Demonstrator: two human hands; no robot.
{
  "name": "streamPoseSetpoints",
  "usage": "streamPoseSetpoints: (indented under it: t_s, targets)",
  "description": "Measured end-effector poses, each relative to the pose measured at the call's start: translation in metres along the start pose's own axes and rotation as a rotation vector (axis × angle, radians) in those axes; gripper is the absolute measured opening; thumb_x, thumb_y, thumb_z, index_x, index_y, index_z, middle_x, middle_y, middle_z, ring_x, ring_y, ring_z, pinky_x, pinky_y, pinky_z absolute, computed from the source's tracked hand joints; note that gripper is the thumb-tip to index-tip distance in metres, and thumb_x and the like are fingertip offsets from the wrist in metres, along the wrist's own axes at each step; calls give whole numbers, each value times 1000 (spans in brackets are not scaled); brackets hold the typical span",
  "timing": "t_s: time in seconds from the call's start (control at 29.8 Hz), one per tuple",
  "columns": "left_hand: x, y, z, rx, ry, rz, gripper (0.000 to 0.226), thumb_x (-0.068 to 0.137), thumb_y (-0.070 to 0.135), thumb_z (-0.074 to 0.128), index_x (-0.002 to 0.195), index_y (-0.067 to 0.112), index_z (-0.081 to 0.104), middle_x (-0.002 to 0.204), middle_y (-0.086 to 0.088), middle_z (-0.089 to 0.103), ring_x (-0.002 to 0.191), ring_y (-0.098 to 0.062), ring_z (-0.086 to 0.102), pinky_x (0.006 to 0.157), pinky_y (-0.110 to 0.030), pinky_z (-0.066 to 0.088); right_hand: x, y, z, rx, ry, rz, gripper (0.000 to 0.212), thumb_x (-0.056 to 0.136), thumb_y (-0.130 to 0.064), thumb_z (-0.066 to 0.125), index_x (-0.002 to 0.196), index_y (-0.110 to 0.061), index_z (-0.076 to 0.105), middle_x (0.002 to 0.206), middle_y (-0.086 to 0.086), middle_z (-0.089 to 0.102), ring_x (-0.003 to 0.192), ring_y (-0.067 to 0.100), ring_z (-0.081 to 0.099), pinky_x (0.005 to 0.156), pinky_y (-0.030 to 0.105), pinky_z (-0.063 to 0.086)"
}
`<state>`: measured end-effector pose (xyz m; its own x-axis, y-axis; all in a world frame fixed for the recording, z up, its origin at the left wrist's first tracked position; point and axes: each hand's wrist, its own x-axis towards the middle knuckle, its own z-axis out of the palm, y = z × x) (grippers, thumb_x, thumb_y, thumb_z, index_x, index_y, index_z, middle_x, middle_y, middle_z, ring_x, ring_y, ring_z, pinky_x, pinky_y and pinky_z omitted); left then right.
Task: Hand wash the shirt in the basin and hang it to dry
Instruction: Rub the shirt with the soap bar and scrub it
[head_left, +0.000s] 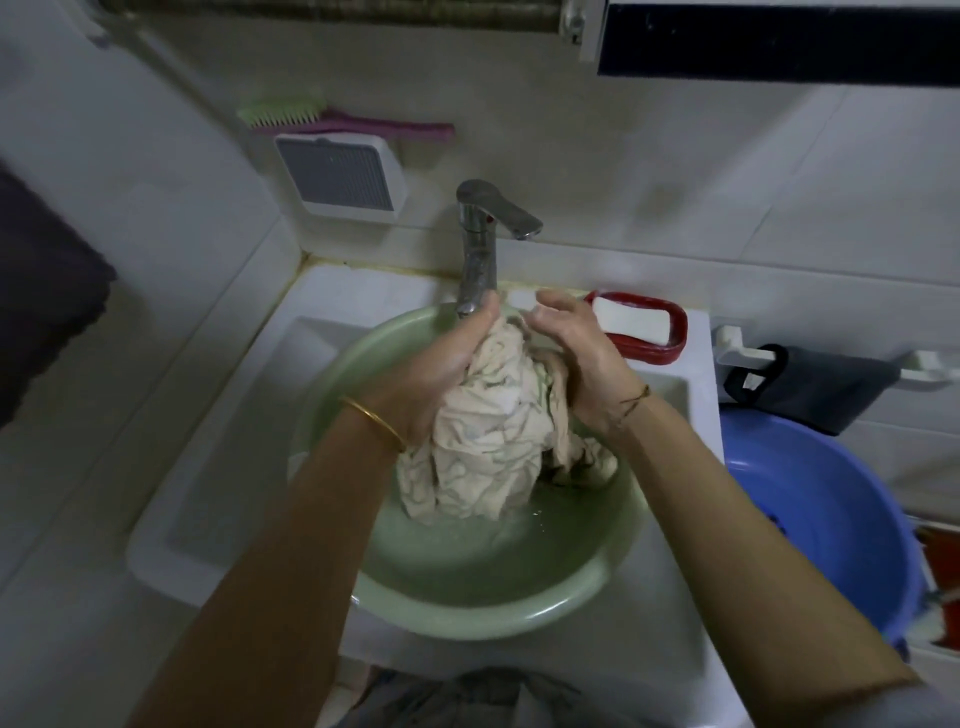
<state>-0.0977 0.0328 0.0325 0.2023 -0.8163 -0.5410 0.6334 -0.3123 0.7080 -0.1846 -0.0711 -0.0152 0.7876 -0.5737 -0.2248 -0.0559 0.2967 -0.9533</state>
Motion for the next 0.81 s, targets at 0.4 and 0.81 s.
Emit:
streamPoseSetpoints:
  t_s: [0.4, 0.81]
  targets:
    - [-12, 23, -52, 685, -148, -6, 44, 74, 29, 70, 108, 2, 65, 108, -18, 69, 95, -27, 67, 85, -33, 55, -7, -28, -5, 120, -104, 0, 51, 70, -16, 79, 111, 9, 60, 97, 19, 69, 81, 27, 68, 70, 33, 57]
    - [25, -33, -43, -137, -10, 218, 59, 72, 64, 63, 106, 16, 72, 106, -7, 71, 100, -18, 67, 88, -31, 53, -36, -9, 44, -642, 275, -377, 31, 86, -20, 65, 116, -18, 56, 102, -2, 63, 92, 16, 58, 88, 31, 48]
